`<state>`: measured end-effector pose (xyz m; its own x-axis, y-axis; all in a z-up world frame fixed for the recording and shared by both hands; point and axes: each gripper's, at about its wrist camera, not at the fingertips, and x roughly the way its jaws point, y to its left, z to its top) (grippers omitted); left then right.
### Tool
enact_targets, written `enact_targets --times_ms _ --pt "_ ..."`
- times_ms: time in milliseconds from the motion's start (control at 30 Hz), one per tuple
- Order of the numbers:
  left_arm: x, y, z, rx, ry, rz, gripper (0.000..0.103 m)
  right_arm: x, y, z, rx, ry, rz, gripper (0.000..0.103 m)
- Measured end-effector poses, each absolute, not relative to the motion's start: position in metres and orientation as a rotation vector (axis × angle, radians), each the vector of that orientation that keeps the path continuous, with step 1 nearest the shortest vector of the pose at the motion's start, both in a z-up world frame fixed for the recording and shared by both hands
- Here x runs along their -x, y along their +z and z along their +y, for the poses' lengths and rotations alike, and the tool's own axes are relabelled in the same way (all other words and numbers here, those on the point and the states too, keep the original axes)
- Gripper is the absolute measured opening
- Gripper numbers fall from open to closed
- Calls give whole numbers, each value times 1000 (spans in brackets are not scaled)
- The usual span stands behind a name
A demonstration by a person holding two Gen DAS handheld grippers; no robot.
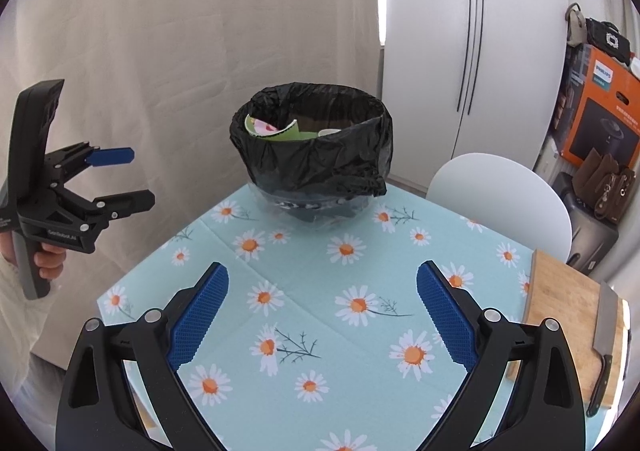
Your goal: Collect trash
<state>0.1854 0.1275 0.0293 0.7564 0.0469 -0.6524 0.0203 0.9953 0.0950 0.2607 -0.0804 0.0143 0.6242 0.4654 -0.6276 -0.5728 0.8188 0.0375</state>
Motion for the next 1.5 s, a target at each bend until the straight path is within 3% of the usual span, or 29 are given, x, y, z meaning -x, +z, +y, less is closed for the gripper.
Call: enact_targets --times_ms 1500 --pt "-188 28 125 -130 34 742 97 -265 11 -74 177 611 675 91"
